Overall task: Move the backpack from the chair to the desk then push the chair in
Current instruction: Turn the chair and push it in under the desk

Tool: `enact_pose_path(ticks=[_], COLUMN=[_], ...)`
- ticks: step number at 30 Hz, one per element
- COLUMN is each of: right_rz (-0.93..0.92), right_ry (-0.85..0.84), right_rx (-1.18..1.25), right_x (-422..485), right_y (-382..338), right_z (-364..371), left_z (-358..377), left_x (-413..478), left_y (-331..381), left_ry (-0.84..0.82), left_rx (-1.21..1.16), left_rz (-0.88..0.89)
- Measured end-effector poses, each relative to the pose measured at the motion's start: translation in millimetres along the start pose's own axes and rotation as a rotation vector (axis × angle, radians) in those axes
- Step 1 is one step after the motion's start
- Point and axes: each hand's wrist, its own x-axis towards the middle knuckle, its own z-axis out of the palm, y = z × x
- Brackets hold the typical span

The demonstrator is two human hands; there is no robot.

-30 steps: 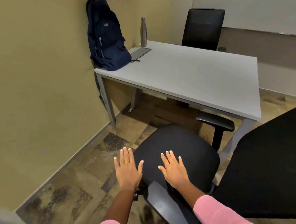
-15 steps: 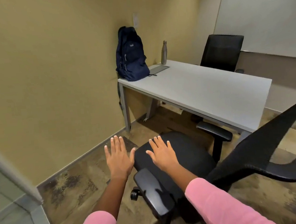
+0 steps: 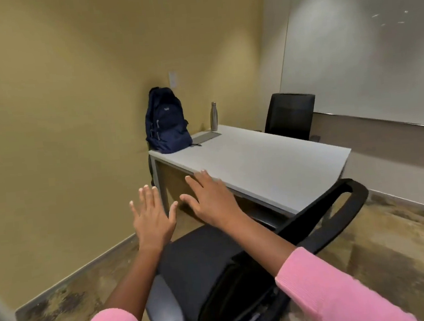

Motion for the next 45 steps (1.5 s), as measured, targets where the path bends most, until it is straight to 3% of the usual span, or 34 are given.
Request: enact_pose_path(ticks=[10, 18, 21, 28, 38, 45], right_rz=[0.105, 0.175, 0.174, 0.092, -0.071, -0.323], right_ry=[-0.121, -0.194, -0.194, -0.342, -0.329, -0.471], right_rx=[-0.021, 0.112, 0.169, -0.004, -0.022, 0.044], right_x=[-55.2, -94.6, -102.7, -107.8, -121.3, -127.6], right_y=[169.3, 245.8, 255.3, 265.5, 249.9, 226.7], right_z=[-38.2, -52.6, -53.7, -55.0, -57.2, -66.0], left_z=[-1.5, 1.0, 1.2, -0.4, -15.1, -25.3], left_x=[-40.6, -83.0, -93.6, -111.0, -119.1, -115.2], left_y=[162.5, 230.3, 238.6, 244.2, 225.4, 179.3], left_ry=[-0.013, -0.143, -0.194, -0.407, -0.363, -0.34], left_rx=[0.032, 0.033, 0.03, 0.108, 0.06, 0.026], left_rz=[-0.026, -0.081, -0.112, -0.104, -0.052, 0.052])
